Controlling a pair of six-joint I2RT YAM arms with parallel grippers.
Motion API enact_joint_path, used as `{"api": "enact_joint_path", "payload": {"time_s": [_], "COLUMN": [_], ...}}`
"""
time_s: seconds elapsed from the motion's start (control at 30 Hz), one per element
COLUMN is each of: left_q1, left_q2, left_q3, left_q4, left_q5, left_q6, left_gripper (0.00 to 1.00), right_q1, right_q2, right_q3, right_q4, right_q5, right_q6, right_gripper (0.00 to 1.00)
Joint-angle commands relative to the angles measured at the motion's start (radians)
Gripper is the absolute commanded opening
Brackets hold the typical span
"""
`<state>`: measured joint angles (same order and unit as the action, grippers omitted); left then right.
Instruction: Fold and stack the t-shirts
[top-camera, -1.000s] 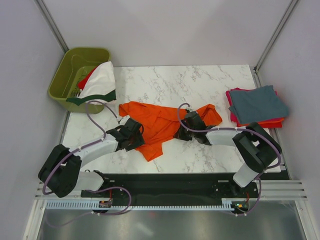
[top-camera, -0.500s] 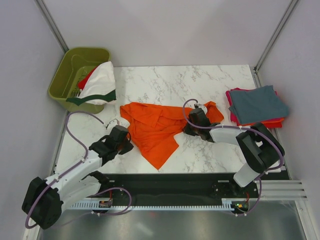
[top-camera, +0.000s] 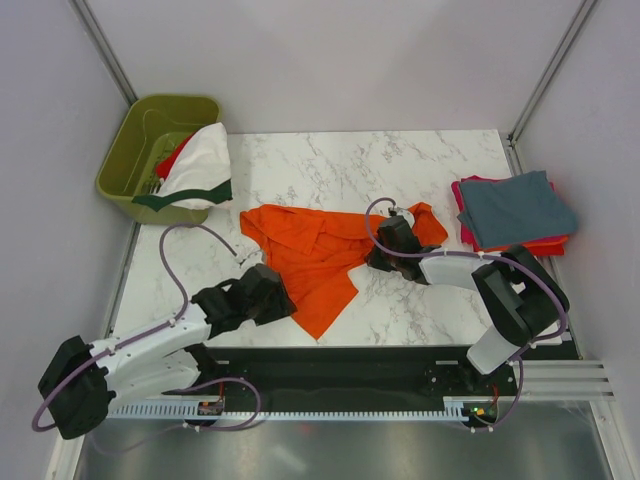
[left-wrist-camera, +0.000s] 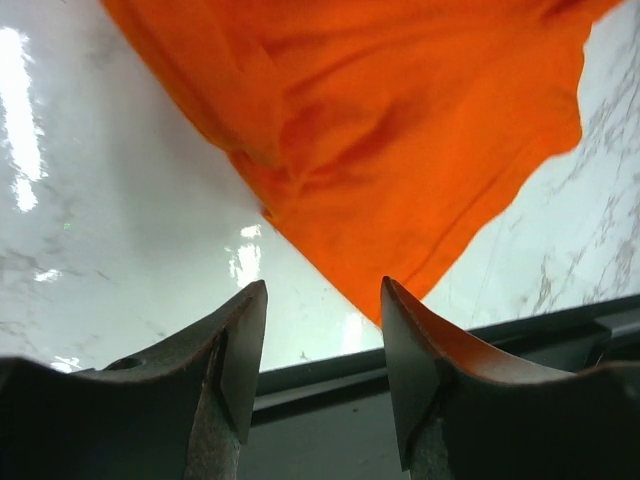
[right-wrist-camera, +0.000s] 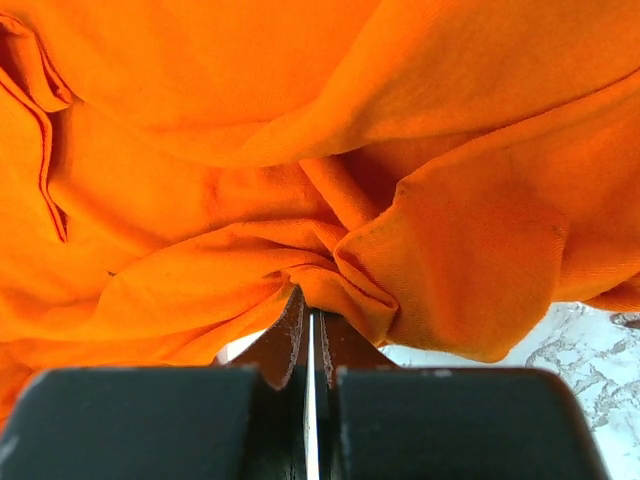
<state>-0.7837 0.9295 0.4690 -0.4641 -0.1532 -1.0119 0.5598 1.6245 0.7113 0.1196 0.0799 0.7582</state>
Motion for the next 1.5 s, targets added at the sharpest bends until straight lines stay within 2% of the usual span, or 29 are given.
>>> {"api": "enact_joint_path", "payload": {"time_s": [0.0, 0.13, 0.2, 0.6, 1.0, 1.1, 1.2, 1.23, 1.37, 1.4, 1.47], "left_q1": [-0.095, -0.160, -0.173, -0.302, -0.321, -0.328, -0.328, -0.328, -0.325, -0.319, -0.301], "left_q2": [0.064, 0.149, 0.179, 0.382, 0.502, 0.519, 0.519, 0.513, 0.467, 0.451, 0.399], "left_q3": [0.048, 0.060, 0.075, 0.166, 0.197, 0.203, 0.194, 0.192, 0.197, 0.198, 0.200], "left_q4": [0.005, 0.030, 0.038, 0.088, 0.085, 0.074, 0.073, 0.071, 0.050, 0.041, 0.016], "left_q5": [-0.023, -0.029, -0.032, -0.037, -0.039, -0.058, -0.092, -0.109, -0.140, -0.144, -0.154], "left_q6": [-0.126, -0.166, -0.180, -0.235, -0.243, -0.257, -0.269, -0.269, -0.264, -0.255, -0.231], "left_gripper": [0.57, 0.48, 0.47, 0.53, 0.49, 0.44, 0.32, 0.24, 0.02, 0.02, 0.02], "right_q1": [-0.005, -0.005, -0.005, -0.005, -0.005, -0.003, -0.005, -0.005, -0.005, -0.005, -0.003], "right_q2": [0.005, -0.003, -0.006, -0.020, -0.025, -0.032, -0.038, -0.041, -0.041, -0.044, -0.049], "right_q3": [0.001, -0.006, -0.007, -0.026, -0.032, -0.035, -0.042, -0.047, -0.050, -0.050, -0.050], "right_q4": [0.026, 0.032, 0.035, 0.048, 0.054, 0.057, 0.064, 0.068, 0.072, 0.074, 0.081], "right_q5": [0.004, -0.002, -0.006, -0.011, -0.016, -0.020, -0.020, -0.020, -0.028, -0.032, -0.051], "right_q6": [-0.016, -0.013, -0.011, -0.013, -0.011, -0.011, -0.011, -0.010, -0.013, -0.017, -0.025], "right_gripper": [0.00, 0.00, 0.00, 0.00, 0.00, 0.00, 0.00, 0.00, 0.00, 0.04, 0.26]}}
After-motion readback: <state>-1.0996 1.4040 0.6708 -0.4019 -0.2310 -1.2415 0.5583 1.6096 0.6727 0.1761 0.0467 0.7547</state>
